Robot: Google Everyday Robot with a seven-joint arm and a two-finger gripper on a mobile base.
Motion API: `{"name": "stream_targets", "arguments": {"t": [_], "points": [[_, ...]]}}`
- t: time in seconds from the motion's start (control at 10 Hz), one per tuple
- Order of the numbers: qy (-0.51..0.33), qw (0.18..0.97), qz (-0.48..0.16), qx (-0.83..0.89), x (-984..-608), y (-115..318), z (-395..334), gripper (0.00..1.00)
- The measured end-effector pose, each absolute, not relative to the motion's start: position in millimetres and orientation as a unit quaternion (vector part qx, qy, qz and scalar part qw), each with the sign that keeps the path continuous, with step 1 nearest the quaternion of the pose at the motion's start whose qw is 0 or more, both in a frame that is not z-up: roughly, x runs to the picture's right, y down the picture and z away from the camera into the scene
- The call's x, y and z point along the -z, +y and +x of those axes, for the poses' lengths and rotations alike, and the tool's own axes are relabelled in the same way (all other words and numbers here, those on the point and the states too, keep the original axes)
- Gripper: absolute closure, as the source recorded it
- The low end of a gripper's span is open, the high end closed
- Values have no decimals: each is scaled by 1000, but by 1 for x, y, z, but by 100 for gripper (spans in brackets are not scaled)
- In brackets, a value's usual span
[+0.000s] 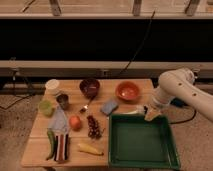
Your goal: Wipe red bowl with eraser
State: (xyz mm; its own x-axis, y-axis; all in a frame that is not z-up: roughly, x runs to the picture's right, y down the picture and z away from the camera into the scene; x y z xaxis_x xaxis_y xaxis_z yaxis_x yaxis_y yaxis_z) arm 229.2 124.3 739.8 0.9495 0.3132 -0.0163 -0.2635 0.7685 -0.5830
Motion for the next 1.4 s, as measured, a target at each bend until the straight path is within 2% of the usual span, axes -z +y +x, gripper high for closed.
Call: {"name": "stream_targets", "arguments": {"t": [0.5,1.1,1.4], "points": [[-55,939,-304,-154,-740,133,223,38],[-137,920,-310,-194,-712,247,209,38],[-203,905,-314,-202,-702,270,164,38]]}}
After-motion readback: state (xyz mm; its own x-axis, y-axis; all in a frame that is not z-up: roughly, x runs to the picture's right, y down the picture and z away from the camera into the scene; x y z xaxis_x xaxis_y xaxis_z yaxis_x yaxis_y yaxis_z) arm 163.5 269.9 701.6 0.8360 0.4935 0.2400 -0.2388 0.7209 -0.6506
